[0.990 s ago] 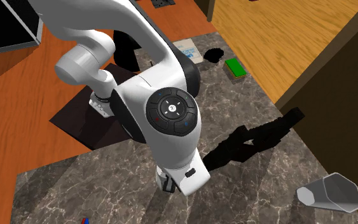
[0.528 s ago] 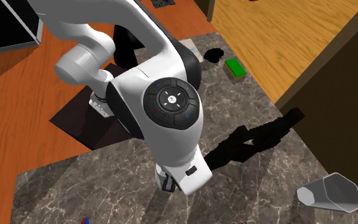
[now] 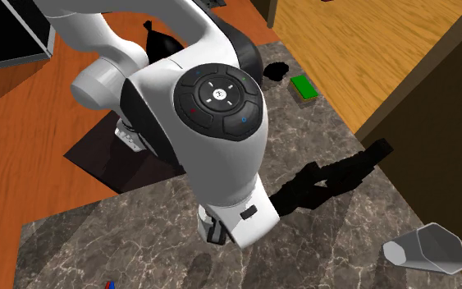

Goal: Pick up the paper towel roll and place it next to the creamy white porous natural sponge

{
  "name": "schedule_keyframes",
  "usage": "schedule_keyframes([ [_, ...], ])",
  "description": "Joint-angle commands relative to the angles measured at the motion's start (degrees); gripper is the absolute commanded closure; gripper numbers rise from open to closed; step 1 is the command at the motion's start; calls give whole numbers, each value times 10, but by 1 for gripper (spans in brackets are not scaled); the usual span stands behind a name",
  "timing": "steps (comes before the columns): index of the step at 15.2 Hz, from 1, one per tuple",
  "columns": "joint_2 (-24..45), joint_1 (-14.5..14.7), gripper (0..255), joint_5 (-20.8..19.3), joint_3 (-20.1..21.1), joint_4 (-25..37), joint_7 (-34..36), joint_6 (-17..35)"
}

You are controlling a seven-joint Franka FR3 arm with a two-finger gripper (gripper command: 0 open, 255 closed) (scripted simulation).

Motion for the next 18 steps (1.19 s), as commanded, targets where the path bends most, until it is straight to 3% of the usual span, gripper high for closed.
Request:
schedule_keyframes([
  [1,-3,0,255,-1,0,13,0,-16],
  [18,-10,2,255,-1,4,138,-3,-147],
])
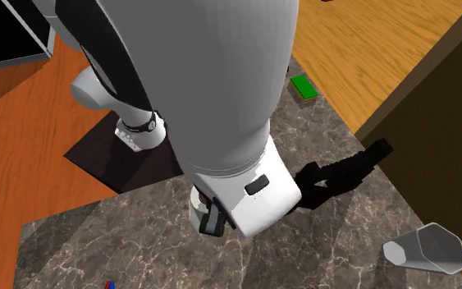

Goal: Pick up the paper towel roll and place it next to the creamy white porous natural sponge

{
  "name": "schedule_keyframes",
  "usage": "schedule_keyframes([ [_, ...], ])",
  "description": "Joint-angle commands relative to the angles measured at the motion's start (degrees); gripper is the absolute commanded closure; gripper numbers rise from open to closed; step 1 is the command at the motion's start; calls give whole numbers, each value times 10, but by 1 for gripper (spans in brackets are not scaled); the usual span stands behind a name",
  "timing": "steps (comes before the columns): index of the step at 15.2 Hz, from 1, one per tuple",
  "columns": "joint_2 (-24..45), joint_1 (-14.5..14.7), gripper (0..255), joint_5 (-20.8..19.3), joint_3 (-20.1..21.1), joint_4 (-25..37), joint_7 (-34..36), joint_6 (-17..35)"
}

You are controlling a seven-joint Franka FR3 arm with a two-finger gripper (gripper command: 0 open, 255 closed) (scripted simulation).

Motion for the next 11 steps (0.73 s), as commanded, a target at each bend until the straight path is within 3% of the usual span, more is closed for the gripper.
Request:
schedule_keyframes([
  [1,2,0,255,1,0,18,-1,-16],
  [11,18,0,255,7,-1,113,-8,-96],
])
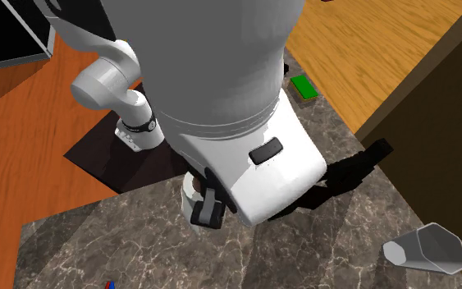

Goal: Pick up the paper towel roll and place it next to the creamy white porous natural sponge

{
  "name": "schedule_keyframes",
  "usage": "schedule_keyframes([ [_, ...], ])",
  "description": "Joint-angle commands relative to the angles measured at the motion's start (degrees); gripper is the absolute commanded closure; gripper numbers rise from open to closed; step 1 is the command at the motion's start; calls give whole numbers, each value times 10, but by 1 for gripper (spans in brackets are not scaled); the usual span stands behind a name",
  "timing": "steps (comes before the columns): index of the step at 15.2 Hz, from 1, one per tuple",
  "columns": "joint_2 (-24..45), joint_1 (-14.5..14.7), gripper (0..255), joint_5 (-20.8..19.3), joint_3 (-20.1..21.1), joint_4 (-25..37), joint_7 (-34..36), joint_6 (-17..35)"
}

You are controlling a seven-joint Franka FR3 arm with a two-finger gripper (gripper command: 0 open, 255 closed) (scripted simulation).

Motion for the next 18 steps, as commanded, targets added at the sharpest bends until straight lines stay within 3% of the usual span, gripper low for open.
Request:
schedule_keyframes([
  [1,7,0,255,2,0,23,-1,-17],
  [12,46,-4,255,16,-6,155,-14,-112],
  [18,-45,38,255,-10,48,31,82,-78],
])
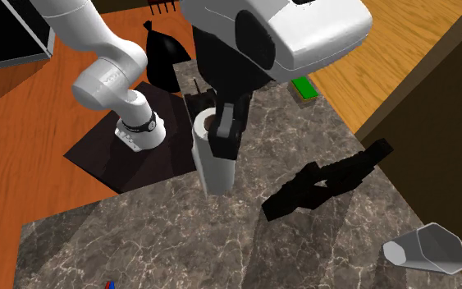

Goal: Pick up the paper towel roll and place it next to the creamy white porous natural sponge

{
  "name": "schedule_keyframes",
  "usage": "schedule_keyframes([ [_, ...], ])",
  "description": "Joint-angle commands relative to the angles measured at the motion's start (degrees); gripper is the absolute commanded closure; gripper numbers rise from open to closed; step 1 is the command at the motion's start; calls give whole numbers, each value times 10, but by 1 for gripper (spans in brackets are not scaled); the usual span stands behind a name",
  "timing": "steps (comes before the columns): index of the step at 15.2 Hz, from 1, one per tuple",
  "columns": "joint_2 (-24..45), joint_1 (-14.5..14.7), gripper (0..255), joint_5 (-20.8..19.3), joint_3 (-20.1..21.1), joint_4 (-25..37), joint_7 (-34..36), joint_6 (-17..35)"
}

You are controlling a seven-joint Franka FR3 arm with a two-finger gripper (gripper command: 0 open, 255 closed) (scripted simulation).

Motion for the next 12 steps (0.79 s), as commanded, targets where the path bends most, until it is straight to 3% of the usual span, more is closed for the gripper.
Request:
schedule_keyframes([
  [1,-25,11,255,-5,18,-34,31,8],
  [12,-111,65,255,7,121,-164,192,45],
])
